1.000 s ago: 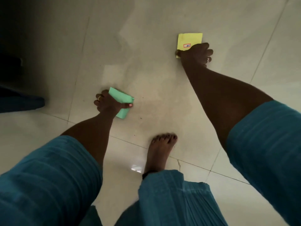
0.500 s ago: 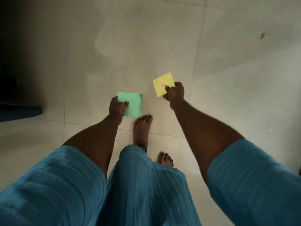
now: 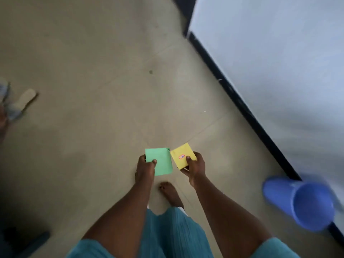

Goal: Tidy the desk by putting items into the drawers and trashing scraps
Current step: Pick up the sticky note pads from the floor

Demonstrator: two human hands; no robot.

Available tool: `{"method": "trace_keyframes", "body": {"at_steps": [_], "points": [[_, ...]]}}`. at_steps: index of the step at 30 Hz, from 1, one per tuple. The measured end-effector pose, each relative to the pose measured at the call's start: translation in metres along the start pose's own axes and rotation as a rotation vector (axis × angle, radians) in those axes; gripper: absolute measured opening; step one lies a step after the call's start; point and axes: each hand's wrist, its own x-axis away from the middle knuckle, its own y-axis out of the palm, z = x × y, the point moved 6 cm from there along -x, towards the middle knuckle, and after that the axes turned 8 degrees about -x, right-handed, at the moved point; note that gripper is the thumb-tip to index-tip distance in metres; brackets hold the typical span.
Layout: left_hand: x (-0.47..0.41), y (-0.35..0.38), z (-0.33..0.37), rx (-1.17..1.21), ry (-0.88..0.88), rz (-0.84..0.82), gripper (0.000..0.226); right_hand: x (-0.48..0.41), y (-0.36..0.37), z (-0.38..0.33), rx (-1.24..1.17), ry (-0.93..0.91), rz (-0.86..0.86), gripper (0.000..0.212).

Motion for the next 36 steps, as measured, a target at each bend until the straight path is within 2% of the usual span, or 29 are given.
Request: {"method": "trace_keyframes", "body": {"at_steps": [4, 12, 17, 21, 25, 29, 36], "points": [[0.076, 0.04, 0.053, -0.069, 0.105, -0.115, 0.035, 0.047, -0.076, -0.045, -0.218, -0.017, 0.15, 0.017], [0.217, 0.108, 0.138, -0.395, 0.411, -0.348, 0.03, 0.159, -0.203, -0.099, -0.713, -0.112, 0.371, 0.024], [0.303, 0.147, 0.153, -0.563, 0.551, -0.524, 0.028, 0.235, -0.275, -0.112, -0.954, -0.225, 0.493, 0.028], [0.401, 0.177, 0.16, -0.536, 0.61, -0.738, 0.018, 0.29, -0.345, -0.11, -1.102, -0.323, 0.613, 0.024], [0.511, 0.225, 0.15, -0.62, 0.76, -0.984, 0.024, 0.346, -0.425, -0.106, -1.168, -0.457, 0.752, 0.022], [0.626, 0.271, 0.115, -0.742, 0.923, -1.138, 0.031, 0.411, -0.515, -0.091, -1.129, -0.547, 0.976, 0.025], [0.779, 0.331, 0.015, -0.88, 0.989, -1.329, 0.042, 0.492, -0.652, -0.029, -1.187, -0.565, 1.252, 0.035]]}}
